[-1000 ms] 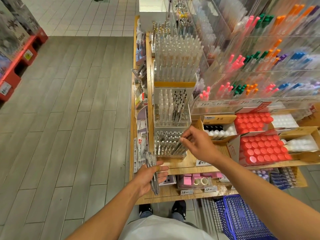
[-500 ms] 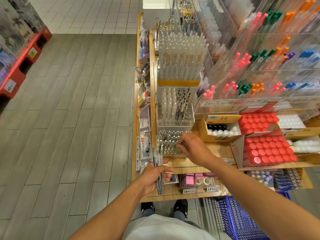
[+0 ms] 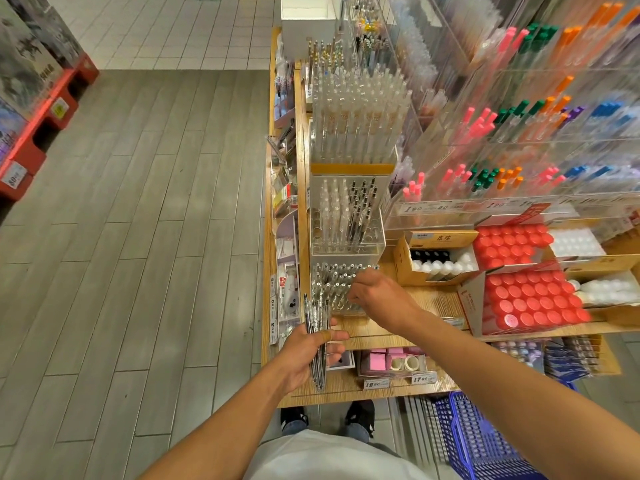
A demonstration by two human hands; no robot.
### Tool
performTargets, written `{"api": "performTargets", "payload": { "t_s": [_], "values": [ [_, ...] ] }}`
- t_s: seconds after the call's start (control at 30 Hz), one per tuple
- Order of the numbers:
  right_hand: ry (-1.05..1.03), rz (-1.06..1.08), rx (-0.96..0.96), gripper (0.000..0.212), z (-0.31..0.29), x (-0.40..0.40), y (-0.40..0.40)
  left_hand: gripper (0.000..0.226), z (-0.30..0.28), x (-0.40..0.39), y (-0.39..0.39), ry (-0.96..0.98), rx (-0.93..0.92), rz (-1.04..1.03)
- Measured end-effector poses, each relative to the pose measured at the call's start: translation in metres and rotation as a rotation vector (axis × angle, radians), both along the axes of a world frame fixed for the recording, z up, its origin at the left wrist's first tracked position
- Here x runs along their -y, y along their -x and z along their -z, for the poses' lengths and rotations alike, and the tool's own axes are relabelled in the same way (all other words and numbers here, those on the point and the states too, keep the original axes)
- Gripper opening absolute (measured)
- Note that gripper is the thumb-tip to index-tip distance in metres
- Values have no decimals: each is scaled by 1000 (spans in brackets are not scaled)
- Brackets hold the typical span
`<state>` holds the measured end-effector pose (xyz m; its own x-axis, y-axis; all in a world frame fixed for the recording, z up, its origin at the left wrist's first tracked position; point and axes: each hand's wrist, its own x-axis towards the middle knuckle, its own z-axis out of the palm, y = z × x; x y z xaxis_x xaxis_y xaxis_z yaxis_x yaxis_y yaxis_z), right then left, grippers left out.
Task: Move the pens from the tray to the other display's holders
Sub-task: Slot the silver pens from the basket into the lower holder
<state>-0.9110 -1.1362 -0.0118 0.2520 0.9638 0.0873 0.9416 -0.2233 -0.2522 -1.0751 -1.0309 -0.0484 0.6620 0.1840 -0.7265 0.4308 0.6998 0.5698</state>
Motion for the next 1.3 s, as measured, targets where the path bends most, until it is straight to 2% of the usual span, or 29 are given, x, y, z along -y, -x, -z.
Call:
{"api": "performTargets", "payload": {
  "t_s": [0.17,0.4,0.47,0.57,0.7,0.9,1.1,1.3],
  "values": [
    [128,-90,157,30,-1,-1,4,21,1,0,0,-4,6,-4],
    [111,10,-19,8,-1,-13,7,23,-5,-1,-1,34,51,7],
    [77,105,-209,15,-6,-15,8,27,-8,-2,-1,63,87,10],
    [128,194,-646,28,-19,-17,4,33,-11,-4,0,90,148,45],
    [173,254,-1118,30,-26,-11,-1,41,-14,-7,0,152,203,79],
    [80,325,-1373,19,-26,-4,3,34,-9,-10,2,213,209,69],
    [-43,358,-1214,19,-37,-5,-9,26,3,-11,2,88,92,-50],
    [-157,252,-597,3,-38,-8,-17,22,14,-15,8,-27,-4,-46]
  ]
}}
